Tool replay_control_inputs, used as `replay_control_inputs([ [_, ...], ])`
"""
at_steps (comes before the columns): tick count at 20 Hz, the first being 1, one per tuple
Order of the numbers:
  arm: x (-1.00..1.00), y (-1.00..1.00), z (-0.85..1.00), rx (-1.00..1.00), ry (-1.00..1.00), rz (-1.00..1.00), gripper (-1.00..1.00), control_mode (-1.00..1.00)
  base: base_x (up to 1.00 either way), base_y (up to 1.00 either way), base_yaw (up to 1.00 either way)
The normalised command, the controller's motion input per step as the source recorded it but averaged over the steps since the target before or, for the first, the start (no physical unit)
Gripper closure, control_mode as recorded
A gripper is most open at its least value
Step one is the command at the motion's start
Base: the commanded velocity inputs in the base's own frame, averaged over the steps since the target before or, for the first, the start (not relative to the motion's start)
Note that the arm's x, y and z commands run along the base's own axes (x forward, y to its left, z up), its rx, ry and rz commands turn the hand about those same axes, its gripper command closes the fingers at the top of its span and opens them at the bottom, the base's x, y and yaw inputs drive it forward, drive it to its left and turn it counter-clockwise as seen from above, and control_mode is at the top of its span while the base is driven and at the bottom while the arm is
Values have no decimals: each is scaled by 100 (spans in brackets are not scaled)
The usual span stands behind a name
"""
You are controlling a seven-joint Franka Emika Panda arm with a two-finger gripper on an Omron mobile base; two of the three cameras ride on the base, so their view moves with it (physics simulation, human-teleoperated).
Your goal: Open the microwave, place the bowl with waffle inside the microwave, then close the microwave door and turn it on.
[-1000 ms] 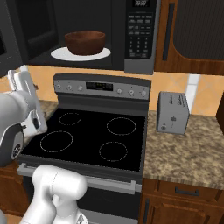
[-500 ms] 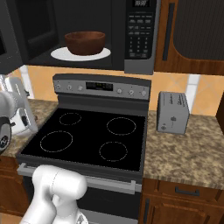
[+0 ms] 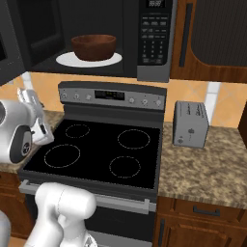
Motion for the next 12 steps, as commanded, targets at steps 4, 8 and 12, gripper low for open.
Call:
replay_control_inputs([
  [4, 32, 54, -80, -14, -19, 7, -100, -100, 0, 0, 0],
  [8, 33, 46, -70, -13, -22, 4, -100, -100, 0, 0, 0],
  [12, 53, 29, -73, -9, -19, 0, -100, -100, 0, 0, 0],
])
